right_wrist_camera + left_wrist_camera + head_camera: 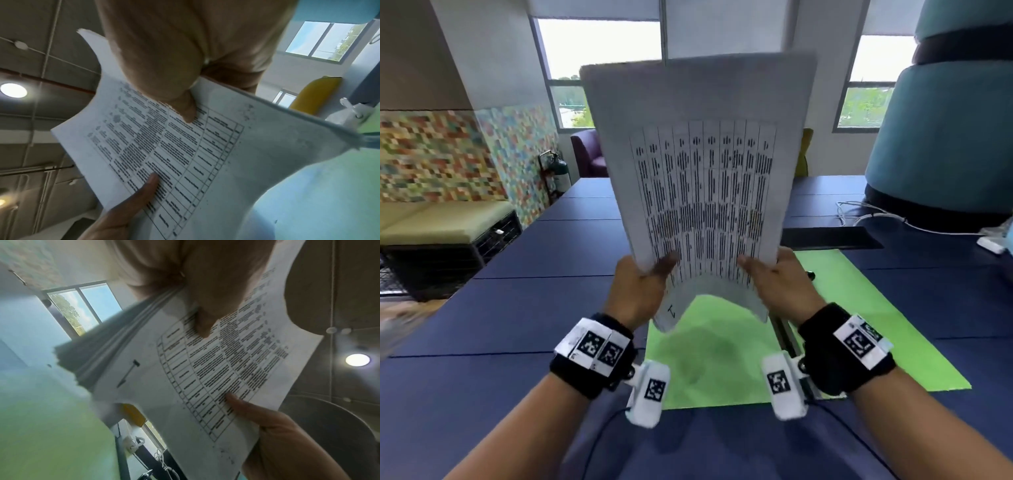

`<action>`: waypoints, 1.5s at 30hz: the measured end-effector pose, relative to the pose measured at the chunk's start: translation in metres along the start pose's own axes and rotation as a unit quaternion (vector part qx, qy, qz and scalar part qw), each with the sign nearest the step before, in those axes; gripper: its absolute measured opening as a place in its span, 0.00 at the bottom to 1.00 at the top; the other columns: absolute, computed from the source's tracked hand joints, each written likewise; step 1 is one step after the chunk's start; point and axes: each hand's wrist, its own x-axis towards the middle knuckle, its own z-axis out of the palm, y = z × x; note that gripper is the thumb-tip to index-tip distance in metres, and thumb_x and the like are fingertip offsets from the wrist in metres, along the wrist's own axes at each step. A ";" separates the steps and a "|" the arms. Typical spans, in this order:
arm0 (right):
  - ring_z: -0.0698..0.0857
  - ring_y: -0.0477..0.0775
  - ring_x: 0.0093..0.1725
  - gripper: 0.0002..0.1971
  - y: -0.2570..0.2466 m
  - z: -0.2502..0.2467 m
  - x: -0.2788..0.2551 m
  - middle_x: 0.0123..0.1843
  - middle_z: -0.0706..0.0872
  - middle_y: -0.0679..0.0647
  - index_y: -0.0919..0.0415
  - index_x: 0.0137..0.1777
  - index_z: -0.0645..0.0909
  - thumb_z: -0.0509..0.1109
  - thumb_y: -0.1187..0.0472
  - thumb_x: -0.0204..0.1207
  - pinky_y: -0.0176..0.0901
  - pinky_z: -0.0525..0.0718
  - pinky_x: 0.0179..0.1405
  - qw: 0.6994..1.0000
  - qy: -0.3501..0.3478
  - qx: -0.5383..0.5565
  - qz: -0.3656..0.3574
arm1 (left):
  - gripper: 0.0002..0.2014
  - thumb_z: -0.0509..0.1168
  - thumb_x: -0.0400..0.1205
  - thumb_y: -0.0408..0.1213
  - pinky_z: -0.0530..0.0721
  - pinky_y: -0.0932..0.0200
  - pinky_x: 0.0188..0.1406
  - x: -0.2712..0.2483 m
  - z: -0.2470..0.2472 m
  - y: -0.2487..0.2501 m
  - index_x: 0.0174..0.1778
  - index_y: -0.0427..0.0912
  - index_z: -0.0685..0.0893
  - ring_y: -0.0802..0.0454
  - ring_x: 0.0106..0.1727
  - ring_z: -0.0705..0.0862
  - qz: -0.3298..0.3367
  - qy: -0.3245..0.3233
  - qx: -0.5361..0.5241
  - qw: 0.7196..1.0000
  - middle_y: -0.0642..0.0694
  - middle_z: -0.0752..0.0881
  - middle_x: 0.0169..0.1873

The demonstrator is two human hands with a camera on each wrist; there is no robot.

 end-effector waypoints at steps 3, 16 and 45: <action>0.86 0.35 0.40 0.06 0.010 0.000 -0.001 0.44 0.89 0.43 0.53 0.55 0.85 0.67 0.60 0.85 0.29 0.83 0.40 0.999 0.007 0.031 -0.011 | 0.02 0.72 0.83 0.39 0.83 0.71 0.39 -0.004 0.002 -0.008 0.48 0.53 0.86 0.73 0.40 0.86 -0.010 -0.009 0.008 1.000 0.57 0.89 0.41; 0.93 0.58 0.44 0.10 0.060 -0.022 -0.009 0.50 0.93 0.61 0.65 0.59 0.86 0.72 0.62 0.80 0.45 0.91 0.41 0.972 -0.156 0.092 0.149 | 0.11 0.72 0.84 0.41 0.79 0.57 0.36 0.007 0.000 -0.044 0.40 0.37 0.86 0.47 0.35 0.80 -0.190 -0.018 -0.048 0.981 0.41 0.84 0.34; 0.92 0.55 0.51 0.17 -0.008 -0.009 0.001 0.53 0.92 0.58 0.66 0.66 0.81 0.72 0.67 0.77 0.47 0.91 0.47 0.894 0.059 0.439 0.062 | 0.21 0.79 0.76 0.39 0.90 0.55 0.54 0.001 0.041 0.015 0.61 0.31 0.86 0.51 0.54 0.92 -0.183 0.019 -0.334 0.925 0.46 0.94 0.48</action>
